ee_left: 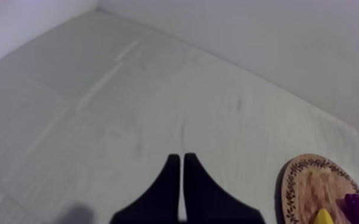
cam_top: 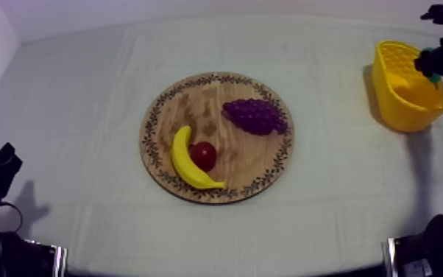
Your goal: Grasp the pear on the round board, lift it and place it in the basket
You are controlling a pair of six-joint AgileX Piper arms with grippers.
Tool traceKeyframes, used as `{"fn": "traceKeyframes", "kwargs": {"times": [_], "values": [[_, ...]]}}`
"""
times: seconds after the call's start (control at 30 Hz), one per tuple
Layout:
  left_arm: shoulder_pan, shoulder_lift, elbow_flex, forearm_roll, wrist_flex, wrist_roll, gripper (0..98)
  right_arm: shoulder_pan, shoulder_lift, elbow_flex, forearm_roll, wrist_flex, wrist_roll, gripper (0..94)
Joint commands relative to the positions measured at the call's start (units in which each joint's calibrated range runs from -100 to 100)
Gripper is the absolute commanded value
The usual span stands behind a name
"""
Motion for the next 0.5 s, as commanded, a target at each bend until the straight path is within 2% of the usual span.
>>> {"fn": "traceKeyframes", "kwargs": {"times": [0.0, 0.1, 0.2, 0.3, 0.47], "values": [[-0.02, 0.02, 0.02, 0.00, 0.05, 0.00, 0.1, 0.09, 0.18, 0.44, -0.26, -0.21, 0.80, 53.1], [-0.02, 0.02, 0.02, 0.00, 0.05, 0.00, 0.1, 0.25, 0.37, 1.45, -0.98, -2.07, 1.59, 59.4], [-0.02, 0.02, 0.02, 0.00, 0.05, 0.00, 0.1, 0.39, 0.47, 2.44, -3.02, -3.90, 3.40, 64.0], [-0.02, 0.02, 0.02, 0.00, 0.05, 0.00, 0.1, 0.42, 0.50, 3.03, -5.23, -4.79, 5.35, 65.8], [-0.02, 0.02, 0.02, 0.00, 0.05, 0.00, 0.1, 0.20, 0.11, 3.82, -6.77, -5.18, 6.82, 66.7]]}}
